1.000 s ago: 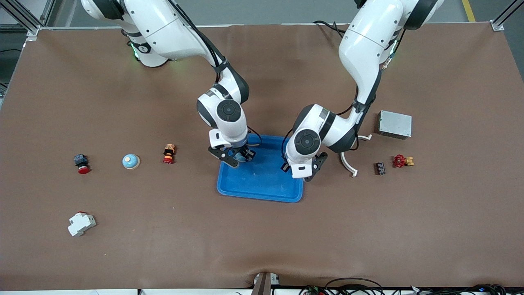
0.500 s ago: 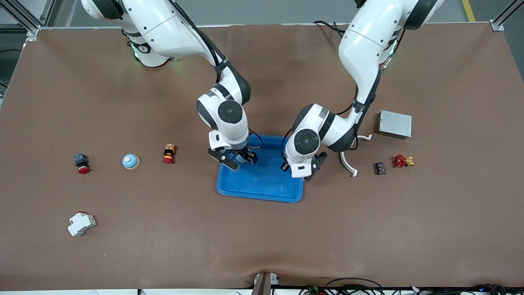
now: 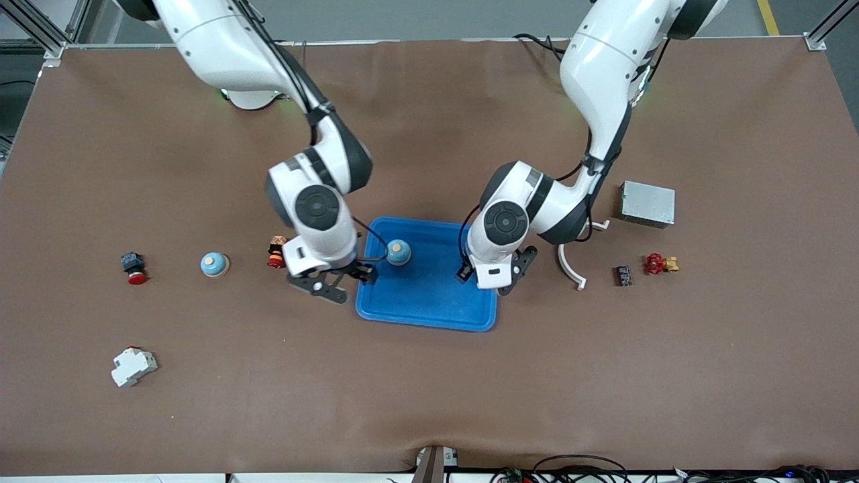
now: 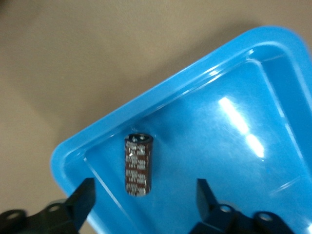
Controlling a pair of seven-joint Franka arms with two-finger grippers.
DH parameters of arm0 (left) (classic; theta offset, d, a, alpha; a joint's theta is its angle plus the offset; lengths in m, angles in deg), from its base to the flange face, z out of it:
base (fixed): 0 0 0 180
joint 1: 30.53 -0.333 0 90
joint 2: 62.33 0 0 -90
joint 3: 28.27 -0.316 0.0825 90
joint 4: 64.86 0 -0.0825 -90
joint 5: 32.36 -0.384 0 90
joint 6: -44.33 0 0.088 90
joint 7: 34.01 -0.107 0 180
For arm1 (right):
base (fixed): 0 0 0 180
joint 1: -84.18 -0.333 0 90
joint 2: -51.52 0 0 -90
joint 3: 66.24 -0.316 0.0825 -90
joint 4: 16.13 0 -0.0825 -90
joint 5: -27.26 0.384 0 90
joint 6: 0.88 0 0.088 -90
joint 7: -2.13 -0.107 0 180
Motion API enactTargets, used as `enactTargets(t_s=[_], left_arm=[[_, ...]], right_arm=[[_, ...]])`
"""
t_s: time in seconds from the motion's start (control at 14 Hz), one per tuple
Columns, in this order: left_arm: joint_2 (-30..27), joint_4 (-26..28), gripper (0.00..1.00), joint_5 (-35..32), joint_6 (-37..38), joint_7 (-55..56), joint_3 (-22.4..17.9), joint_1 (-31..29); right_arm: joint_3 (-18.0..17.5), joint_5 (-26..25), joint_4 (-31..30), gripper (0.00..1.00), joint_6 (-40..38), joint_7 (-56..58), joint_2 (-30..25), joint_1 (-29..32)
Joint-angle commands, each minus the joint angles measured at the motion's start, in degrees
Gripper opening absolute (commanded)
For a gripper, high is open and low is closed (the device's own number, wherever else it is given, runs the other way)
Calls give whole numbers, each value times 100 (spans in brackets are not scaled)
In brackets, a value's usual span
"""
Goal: Place electrolytic capacitor and blue bell in tray
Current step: 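Open both grippers in the tray and draw both arms back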
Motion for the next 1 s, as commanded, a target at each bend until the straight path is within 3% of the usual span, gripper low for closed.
enactTargets(t_s=[0.0, 0.14, 0.5, 0.71, 0.93], left_arm=[[-481, 103, 100, 3, 528, -105, -16, -232], [-640, 103, 100, -330, 749, -428, -7, -495], [-974, 155, 100, -821, 1452, -3107, 2, -1339], [-1159, 322, 100, -1490, 1453, -3979, 10, -1586], [-1317, 663, 100, -1570, 1322, -5182, 168, -2182]], right_arm=[[-101, -84, -966, 100, 199, 870, -752, 526], [-101, -84, -1694, 100, 724, 1590, -1121, 904], [-118, -76, -2900, 100, 1902, 3393, -1509, 2037], [-127, -67, -3384, 100, 2562, 4211, -1527, 2556], [-127, -58, -3534, 100, 2827, 4722, -1492, 2935]])
